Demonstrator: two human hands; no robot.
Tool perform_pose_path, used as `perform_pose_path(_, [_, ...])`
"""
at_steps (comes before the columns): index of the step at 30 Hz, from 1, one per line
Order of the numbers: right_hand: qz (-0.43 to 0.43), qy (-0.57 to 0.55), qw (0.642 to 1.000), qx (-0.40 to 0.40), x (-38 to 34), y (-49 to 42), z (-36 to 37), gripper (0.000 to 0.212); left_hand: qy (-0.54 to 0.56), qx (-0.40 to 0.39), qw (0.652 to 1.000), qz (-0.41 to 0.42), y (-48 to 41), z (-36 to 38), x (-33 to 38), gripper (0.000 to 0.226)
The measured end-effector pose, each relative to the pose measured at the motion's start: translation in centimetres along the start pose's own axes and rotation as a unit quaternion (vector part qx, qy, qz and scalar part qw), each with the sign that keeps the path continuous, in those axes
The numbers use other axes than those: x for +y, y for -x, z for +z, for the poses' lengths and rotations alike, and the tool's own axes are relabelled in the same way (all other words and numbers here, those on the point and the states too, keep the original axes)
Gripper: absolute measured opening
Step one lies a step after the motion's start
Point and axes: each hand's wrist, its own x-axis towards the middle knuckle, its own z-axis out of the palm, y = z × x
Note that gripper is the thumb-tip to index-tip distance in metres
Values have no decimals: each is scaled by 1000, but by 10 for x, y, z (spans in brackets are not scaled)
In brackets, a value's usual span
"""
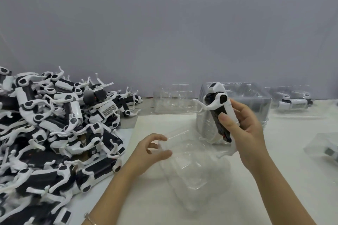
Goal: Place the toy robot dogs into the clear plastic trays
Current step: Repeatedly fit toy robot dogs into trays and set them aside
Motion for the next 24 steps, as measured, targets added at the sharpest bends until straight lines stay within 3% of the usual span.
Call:
perform_pose_path(5, [0, 8, 1000, 0, -1, -3, -8, 40, -211, 72, 973, 53, 31, 8, 4, 51])
perform_pose_path(9, [-4, 49, 998, -32, -2, 0, -7, 43, -335, 186, 898, 218, 50, 18, 13, 37])
perform_pose_path(10, [-12, 71, 997, -40, -2, 1, -5, 43, -329, 202, 893, 232, 52, 17, 17, 37])
perform_pose_path(15, [-94, 218, 970, -62, -3, 7, 4, 51, -188, 167, 965, 74, 37, -3, 36, 19])
perform_pose_path(18, [-103, 235, 964, -65, -4, 9, 6, 59, -13, 197, 976, 95, 33, -6, 56, 5])
perform_pose_path(20, [-111, 219, 967, -71, -3, 9, 8, 57, 102, 167, 973, 121, 31, -4, 74, 40])
perform_pose_path(22, [-114, 211, 967, -83, -3, 11, 12, 57, 95, 86, 980, 155, 28, 0, 89, 85])
perform_pose_path(24, [-148, 238, 955, -96, -5, 14, 17, 52, 68, 33, 980, 183, 29, 9, 102, 95])
